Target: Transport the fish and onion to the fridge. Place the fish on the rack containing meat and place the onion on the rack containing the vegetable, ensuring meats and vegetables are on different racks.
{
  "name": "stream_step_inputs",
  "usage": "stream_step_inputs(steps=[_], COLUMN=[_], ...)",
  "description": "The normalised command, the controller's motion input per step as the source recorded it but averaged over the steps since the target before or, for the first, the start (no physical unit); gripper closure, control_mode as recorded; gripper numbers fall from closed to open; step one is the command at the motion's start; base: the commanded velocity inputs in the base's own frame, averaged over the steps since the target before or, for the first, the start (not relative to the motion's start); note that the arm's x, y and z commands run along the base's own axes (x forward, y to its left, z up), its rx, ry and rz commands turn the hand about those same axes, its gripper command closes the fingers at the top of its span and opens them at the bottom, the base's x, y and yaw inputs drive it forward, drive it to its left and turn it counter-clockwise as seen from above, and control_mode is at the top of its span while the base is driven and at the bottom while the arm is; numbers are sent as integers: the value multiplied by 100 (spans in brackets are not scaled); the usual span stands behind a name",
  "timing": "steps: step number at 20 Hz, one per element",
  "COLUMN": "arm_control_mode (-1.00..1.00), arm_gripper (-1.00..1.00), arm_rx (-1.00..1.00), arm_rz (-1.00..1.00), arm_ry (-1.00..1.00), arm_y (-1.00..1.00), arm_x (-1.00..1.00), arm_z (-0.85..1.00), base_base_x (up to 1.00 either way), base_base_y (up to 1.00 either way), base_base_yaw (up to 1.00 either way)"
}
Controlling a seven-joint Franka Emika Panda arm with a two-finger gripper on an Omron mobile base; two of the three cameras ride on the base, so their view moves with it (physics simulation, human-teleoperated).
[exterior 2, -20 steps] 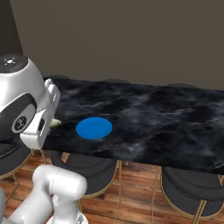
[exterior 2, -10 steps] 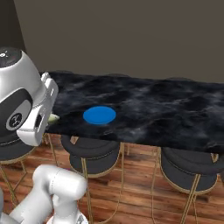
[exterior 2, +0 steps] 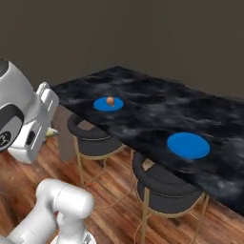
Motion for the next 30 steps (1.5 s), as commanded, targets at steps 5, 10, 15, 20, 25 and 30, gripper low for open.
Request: stream_step_inputs(steps=[5, 10, 15, 20, 25, 30], arm_control_mode=[100, 100, 100, 100, 100, 100], arm_gripper=[100, 100, 100, 100, 100, 100], arm_rx=[0, 0, 0, 0, 0, 0], arm_rz=[0, 0, 0, 0, 0, 0], arm_ry=[0, 0, 0, 0, 0, 0], arm_y=[0, 0, 0, 0, 0, 0], arm_x=[0, 0, 0, 0, 0, 0], arm_z=[0, 0, 0, 0, 0, 0], base_base_x=[2, 3, 11, 0, 0, 0], base_base_y=[-15, -18, -23, -3, -1, -8], base_base_yaw=[100, 98, 95, 100, 100, 100])
